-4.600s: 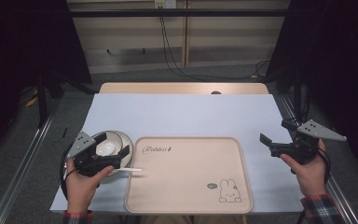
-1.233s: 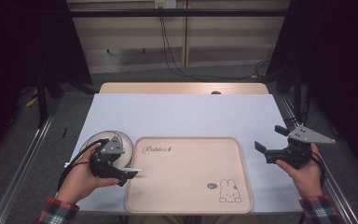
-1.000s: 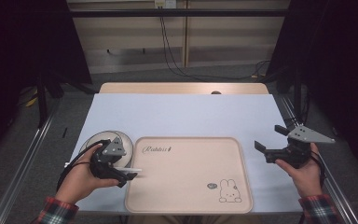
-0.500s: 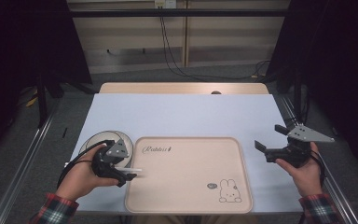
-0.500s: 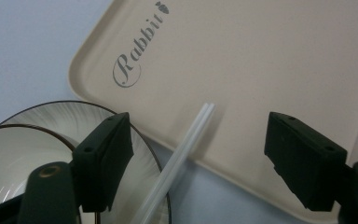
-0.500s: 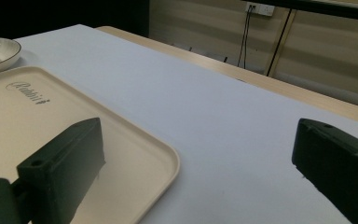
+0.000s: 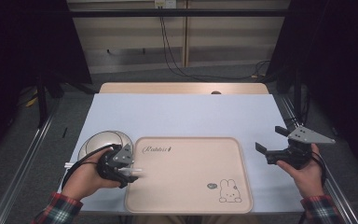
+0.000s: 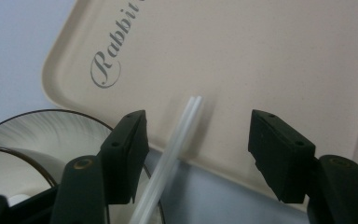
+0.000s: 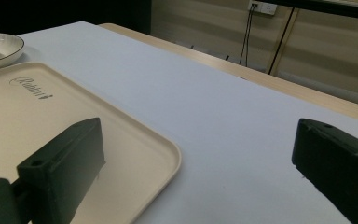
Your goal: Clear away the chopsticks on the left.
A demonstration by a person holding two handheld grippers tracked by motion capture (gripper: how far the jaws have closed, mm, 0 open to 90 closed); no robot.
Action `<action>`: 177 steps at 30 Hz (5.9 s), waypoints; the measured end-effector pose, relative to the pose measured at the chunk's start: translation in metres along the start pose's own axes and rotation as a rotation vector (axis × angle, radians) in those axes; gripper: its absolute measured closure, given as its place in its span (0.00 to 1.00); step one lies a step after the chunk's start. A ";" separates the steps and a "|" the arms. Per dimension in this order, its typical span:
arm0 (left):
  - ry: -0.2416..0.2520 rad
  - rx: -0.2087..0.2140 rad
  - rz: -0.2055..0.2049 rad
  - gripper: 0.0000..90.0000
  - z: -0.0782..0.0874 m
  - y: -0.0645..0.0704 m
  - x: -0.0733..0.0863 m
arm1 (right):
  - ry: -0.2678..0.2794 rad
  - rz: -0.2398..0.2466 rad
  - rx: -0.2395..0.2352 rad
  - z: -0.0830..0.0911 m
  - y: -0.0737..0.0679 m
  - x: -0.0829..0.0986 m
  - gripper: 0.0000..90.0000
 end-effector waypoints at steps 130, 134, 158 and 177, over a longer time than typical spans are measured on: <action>0.879 -0.011 0.411 0.97 0.102 -0.027 -0.085 | -0.013 -0.010 0.008 0.001 0.004 0.003 0.01; 0.898 -0.018 0.420 0.97 0.101 -0.026 -0.092 | -0.008 -0.006 0.012 0.000 0.005 0.002 0.01; 0.817 -0.007 0.558 0.97 0.043 -0.027 -0.104 | -0.010 -0.007 0.009 0.001 0.005 0.003 0.01; 0.754 0.006 0.690 0.96 0.007 -0.035 -0.092 | -0.013 -0.007 0.002 0.000 0.004 0.003 0.01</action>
Point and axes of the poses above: each handheld gripper's, and its own axes: z roughly backward along the jaws, x roughly out of its underside, y roughly to its right, the point moved 7 cm from there along -z, roughly forward along the jaws, and after that the axes turned 10 degrees about x, right-handed, at the moved point
